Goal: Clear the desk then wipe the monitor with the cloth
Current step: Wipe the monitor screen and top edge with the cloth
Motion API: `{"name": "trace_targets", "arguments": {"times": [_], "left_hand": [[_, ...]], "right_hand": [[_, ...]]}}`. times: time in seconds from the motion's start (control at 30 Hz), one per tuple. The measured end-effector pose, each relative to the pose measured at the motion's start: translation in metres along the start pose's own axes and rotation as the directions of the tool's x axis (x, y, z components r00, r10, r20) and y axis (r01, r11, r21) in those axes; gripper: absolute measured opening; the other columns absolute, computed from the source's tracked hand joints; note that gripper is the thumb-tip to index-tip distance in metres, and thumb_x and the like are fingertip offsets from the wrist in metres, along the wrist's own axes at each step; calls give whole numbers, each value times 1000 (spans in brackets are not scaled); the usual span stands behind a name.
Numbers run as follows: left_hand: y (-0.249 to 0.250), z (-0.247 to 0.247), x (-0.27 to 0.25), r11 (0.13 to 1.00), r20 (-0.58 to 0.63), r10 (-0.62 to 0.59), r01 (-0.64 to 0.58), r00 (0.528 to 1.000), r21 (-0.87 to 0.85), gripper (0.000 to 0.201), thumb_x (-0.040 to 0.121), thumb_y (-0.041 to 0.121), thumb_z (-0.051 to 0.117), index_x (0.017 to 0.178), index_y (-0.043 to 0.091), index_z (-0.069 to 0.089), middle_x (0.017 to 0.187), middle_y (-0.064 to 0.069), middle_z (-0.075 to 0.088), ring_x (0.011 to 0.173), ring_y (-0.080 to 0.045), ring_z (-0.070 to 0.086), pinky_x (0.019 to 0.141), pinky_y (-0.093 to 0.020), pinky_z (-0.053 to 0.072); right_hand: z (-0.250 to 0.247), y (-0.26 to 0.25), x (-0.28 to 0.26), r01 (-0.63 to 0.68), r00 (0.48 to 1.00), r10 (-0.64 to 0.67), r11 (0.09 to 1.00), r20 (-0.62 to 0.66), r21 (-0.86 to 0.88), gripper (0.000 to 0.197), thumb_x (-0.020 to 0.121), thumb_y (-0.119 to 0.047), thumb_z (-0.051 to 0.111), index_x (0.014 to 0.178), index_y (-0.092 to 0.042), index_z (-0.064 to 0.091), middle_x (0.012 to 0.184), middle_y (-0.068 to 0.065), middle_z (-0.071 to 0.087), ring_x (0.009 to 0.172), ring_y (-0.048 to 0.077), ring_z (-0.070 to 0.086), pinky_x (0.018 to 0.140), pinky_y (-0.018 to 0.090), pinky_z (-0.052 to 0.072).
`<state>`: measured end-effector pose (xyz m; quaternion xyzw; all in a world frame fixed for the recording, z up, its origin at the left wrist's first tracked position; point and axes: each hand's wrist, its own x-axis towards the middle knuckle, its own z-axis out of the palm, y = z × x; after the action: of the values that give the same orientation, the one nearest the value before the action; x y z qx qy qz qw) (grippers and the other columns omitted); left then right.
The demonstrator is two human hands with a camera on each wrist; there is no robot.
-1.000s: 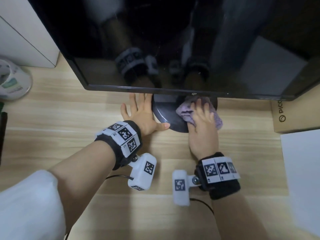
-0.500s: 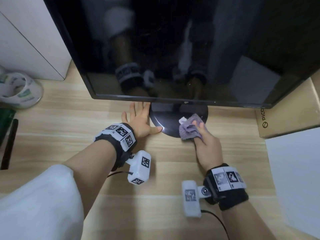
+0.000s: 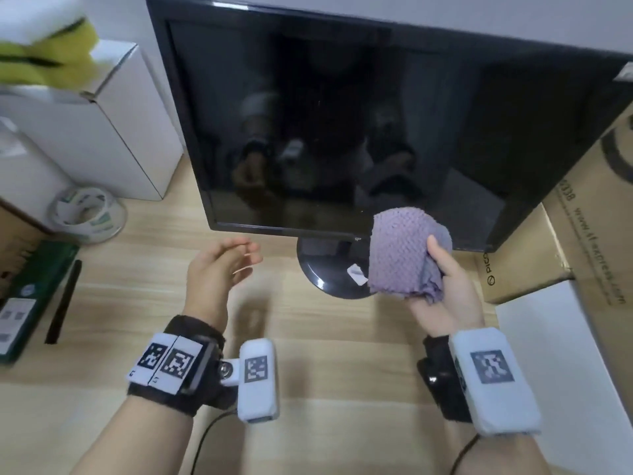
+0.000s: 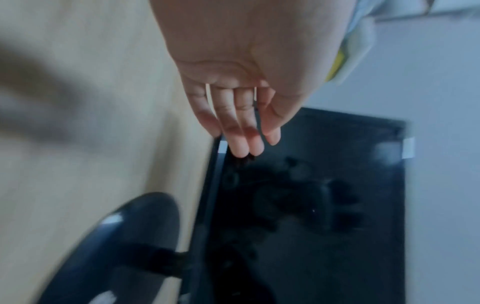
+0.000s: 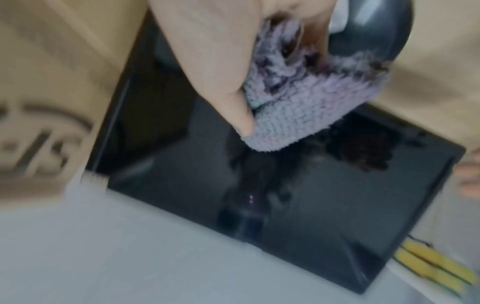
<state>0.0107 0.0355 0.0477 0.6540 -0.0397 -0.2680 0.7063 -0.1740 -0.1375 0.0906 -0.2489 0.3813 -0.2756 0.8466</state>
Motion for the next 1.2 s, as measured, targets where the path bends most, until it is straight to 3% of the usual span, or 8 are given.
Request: {"name": "trace_targets", "arguments": {"times": [0.17,0.27,0.37,0.47,0.6,0.7,0.83,1.2], "left_hand": [[103,-12,9,886,-97,397,-409,913,-218,27,87,-2,43,81,20,58,72,7,68,66,-7,62,64,-16,49],[154,-10,34,790,-232,506,-555,830,-260,24,83,0,45,84,23,51,88,4,59,82,-9,56,66,-15,43],[175,6,64,815,-189,493,-527,849,-240,16,90,8,44,88,23,49,95,2,56,86,-8,53,69,-16,40],[171,17,90,883,20,453,-446,891,-145,18,98,21,36,102,22,53,95,3,57,90,-9,55,74,-15,44],[162,10,108,903,185,416,-379,890,-205,26,99,23,34,101,26,60,110,-4,62,107,-19,56,83,-25,46],[164,2,114,922,373,350,-245,859,-300,27,99,17,35,102,17,62,104,-4,67,100,-19,60,82,-26,48],[170,-9,120,924,460,328,-179,825,-337,25,88,-3,42,99,13,59,90,0,70,85,-13,64,80,-24,48],[172,-15,132,956,511,294,-244,807,-165,23,97,15,39,92,22,60,91,2,66,84,-10,62,69,-19,49]], "right_hand": [[69,-21,-28,421,905,-423,906,-39,-45,27,92,-23,52,119,-16,55,116,-1,63,105,10,65,86,25,55],[114,-37,-33,700,666,-734,676,-129,-233,13,89,-20,58,101,-24,56,102,-9,63,94,1,65,77,14,52],[150,-45,-16,816,420,-903,417,-85,-401,8,90,-13,56,96,-17,57,101,5,66,83,-12,62,76,8,47],[166,-34,9,692,459,-881,272,117,-668,41,93,-18,49,134,-17,46,148,3,38,139,18,31,116,32,22],[187,-5,24,693,424,-784,-41,453,-720,53,90,-2,49,138,-18,34,130,-34,3,134,13,-3,116,48,2],[212,23,36,706,342,-623,-323,703,-630,52,87,-7,48,138,-15,40,147,-14,21,137,14,1,115,40,-6],[257,42,41,634,261,-374,-629,890,-450,48,83,-18,43,131,-14,51,135,7,55,130,29,44,111,39,7],[191,-32,40,386,263,-582,-667,769,-637,43,79,-10,48,121,-12,57,120,8,62,113,29,55,107,41,31]]}}
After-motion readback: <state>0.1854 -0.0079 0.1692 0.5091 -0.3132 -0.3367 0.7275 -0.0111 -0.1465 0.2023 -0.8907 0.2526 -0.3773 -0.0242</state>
